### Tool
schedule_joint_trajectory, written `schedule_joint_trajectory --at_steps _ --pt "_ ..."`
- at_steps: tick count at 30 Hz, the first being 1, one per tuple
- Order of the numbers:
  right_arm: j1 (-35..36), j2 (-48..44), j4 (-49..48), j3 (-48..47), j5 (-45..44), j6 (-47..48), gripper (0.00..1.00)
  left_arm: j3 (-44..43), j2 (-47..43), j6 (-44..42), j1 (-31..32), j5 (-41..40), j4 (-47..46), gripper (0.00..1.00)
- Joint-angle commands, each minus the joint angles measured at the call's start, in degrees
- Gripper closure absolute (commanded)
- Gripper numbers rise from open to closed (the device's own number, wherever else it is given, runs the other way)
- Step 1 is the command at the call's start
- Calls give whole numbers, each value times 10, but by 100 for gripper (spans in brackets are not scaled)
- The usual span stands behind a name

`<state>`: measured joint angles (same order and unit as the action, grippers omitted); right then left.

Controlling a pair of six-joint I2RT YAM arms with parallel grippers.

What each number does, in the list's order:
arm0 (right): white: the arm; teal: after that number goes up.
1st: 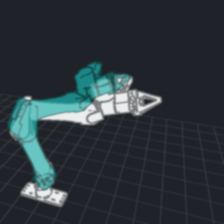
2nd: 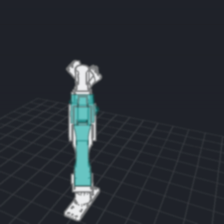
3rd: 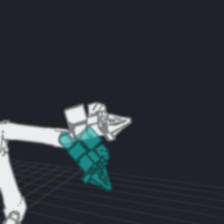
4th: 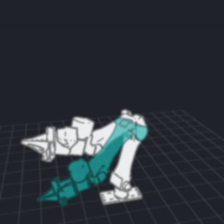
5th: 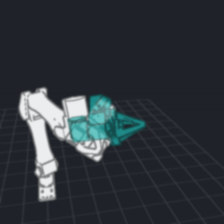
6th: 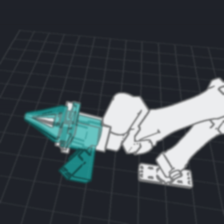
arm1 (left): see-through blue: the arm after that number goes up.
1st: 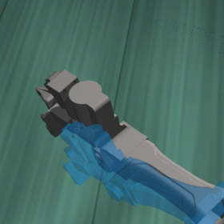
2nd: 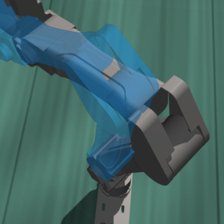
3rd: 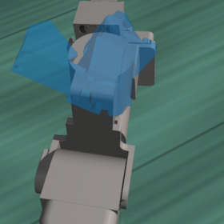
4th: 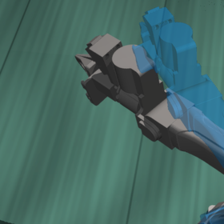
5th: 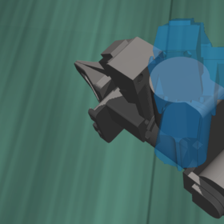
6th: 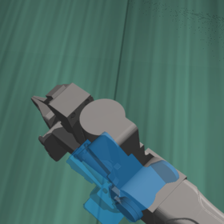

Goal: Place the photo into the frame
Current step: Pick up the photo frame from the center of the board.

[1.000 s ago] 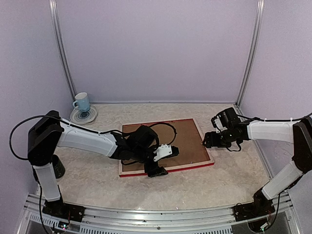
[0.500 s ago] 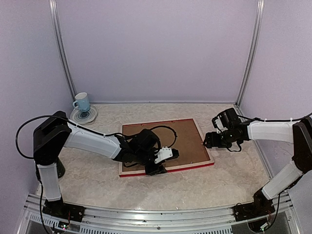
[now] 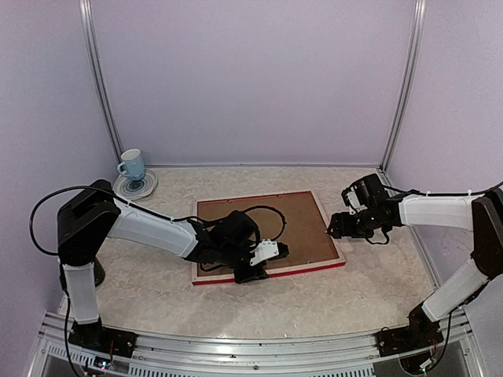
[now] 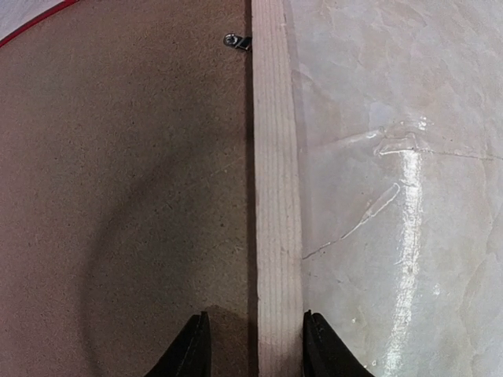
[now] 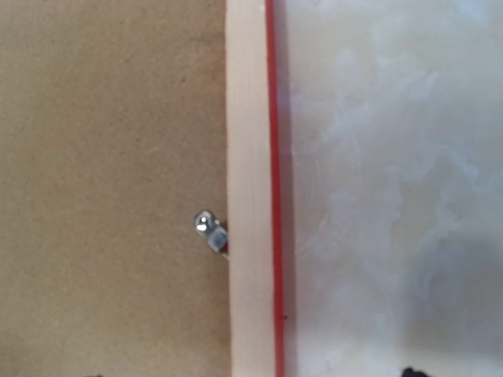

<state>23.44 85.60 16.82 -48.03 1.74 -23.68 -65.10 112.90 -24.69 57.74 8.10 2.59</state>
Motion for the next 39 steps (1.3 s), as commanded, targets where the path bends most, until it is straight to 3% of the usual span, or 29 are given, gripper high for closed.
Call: schedule_joint_trajectory --at_steps 1,13,21,29,39 --pt "-8 -11 -6 7 1 -6 19 -13 16 2 3 -13 -10 62" --pt "-15 -19 -8 11 3 -11 19 -14 29 4 3 -28 -14 75" --pt "-25 -23 -11 13 13 -15 19 -16 21 6 2 -43 -10 93" --pt "-35 -27 -23 24 49 -21 19 -36 6 9 1 -50 14 100" --pt "-57 -18 -42 32 131 -30 19 -63 -35 17 1 -61 45 100"
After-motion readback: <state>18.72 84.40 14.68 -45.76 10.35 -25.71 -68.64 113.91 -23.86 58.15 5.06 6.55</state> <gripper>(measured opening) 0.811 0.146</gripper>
